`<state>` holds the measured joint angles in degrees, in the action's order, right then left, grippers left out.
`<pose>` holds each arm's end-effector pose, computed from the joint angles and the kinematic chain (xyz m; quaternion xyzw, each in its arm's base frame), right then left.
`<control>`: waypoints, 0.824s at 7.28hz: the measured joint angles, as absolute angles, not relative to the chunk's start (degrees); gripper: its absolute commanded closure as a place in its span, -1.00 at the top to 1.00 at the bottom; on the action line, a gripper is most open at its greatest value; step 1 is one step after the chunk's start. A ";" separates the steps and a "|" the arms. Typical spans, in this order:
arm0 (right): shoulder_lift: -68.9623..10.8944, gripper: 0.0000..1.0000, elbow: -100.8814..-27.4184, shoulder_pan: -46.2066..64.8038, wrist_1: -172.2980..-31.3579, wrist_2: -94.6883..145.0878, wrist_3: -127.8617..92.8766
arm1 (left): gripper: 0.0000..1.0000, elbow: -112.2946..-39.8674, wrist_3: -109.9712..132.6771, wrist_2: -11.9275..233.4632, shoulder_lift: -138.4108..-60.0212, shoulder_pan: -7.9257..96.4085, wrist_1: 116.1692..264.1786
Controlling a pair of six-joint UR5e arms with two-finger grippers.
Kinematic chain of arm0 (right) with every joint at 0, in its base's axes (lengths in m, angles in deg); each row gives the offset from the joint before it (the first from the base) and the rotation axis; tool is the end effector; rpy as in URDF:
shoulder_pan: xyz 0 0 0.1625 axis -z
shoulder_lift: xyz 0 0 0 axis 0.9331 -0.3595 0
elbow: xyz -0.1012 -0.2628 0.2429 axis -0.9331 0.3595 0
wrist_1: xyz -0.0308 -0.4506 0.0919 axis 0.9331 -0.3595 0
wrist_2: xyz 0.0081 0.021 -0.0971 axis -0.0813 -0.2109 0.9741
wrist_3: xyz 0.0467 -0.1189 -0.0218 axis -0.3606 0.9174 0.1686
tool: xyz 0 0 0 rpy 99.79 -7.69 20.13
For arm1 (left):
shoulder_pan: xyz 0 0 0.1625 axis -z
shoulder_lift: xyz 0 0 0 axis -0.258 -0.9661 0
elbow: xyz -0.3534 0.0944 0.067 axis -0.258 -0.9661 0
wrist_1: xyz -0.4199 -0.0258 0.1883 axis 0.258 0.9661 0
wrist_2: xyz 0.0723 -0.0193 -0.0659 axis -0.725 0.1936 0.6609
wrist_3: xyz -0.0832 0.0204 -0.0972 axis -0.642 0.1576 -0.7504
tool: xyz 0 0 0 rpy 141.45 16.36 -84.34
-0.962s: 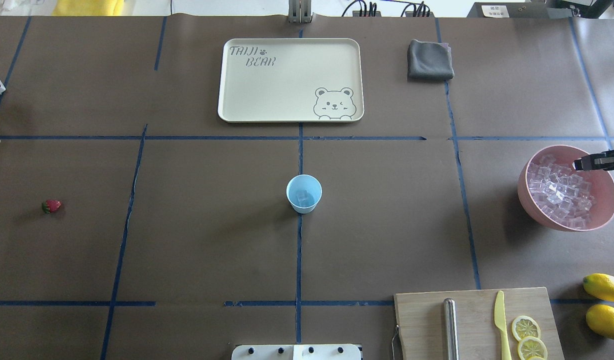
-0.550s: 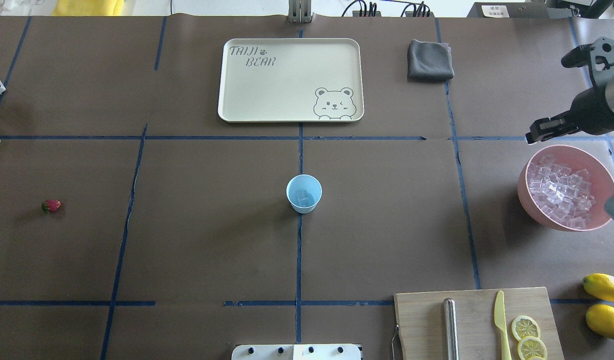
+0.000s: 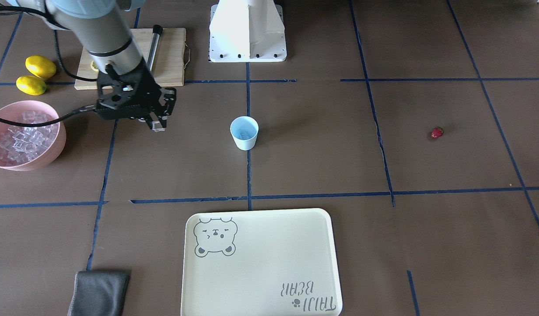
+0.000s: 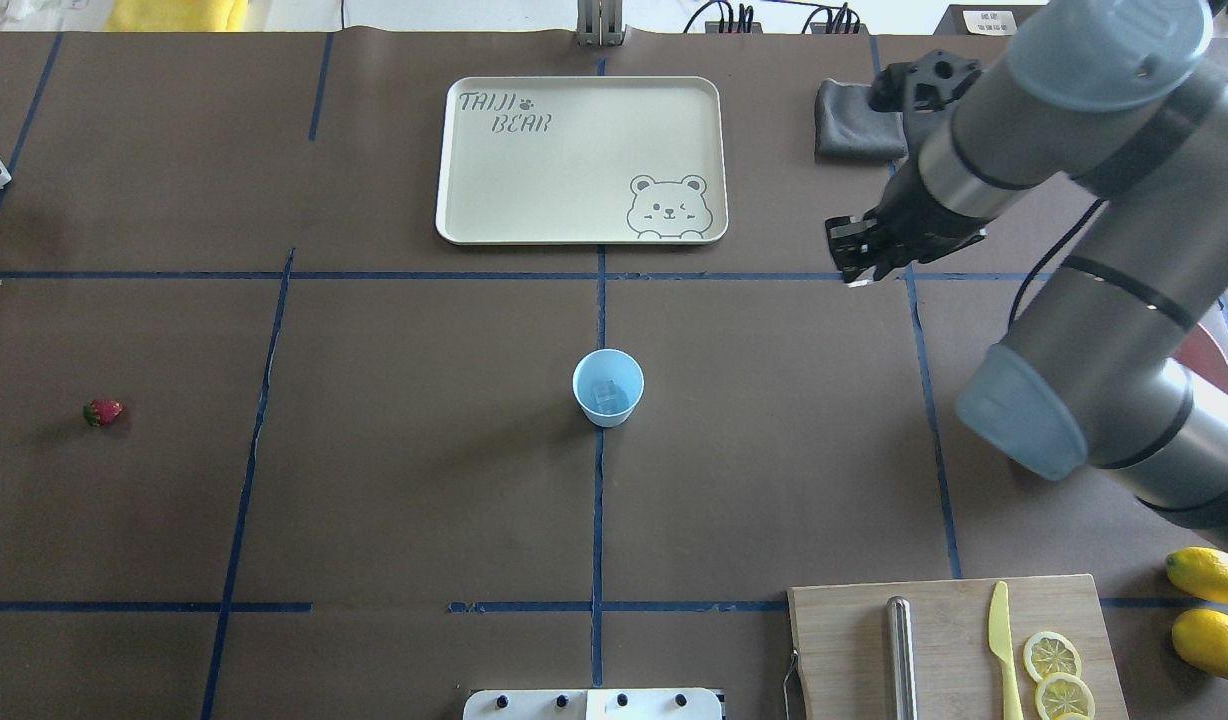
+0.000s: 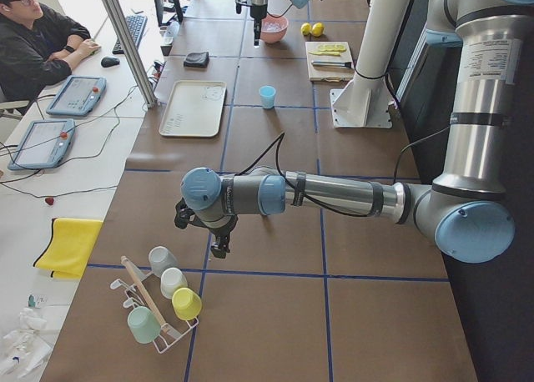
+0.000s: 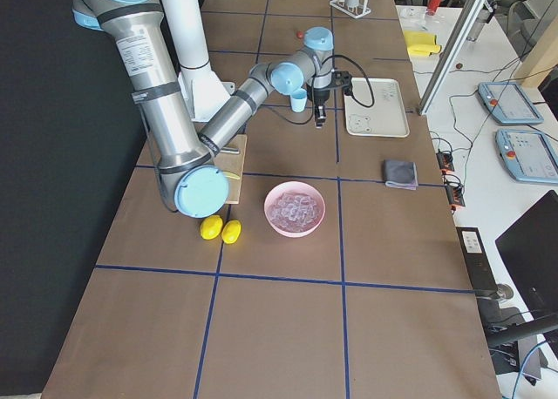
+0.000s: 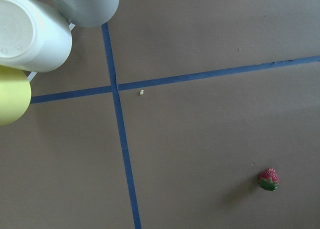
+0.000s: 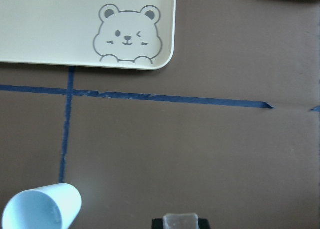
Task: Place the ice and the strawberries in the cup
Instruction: 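Carry the ice cube with the right gripper over the light-blue cup, then open the right gripper to drop the ice cube into the cup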
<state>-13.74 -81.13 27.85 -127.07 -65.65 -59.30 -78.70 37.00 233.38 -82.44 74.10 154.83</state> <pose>-0.4145 -0.4686 0.1200 0.0598 -0.4052 -0.0017 0.9123 -0.0191 -0.5532 0.5651 0.0190 0.4550 0.0815 0.8865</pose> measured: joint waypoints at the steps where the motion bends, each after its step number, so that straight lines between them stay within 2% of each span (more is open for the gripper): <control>1: -8.51 -1.00 -77.18 31.10 -127.15 -63.49 -63.36 | 1.00 -78.66 36.99 233.38 -82.48 74.08 154.82; 3: -1.48 -1.00 -70.21 36.08 -127.08 -59.22 -68.69 | 1.00 -78.63 36.98 233.38 -82.51 74.08 154.82; 6: -0.08 -0.96 -66.87 39.73 -126.85 -55.67 -70.94 | 1.00 -78.59 36.98 233.38 -82.52 74.08 154.77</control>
<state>-0.08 -66.87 39.73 -126.85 -55.67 -70.94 -78.59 36.98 233.38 -82.52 74.08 154.77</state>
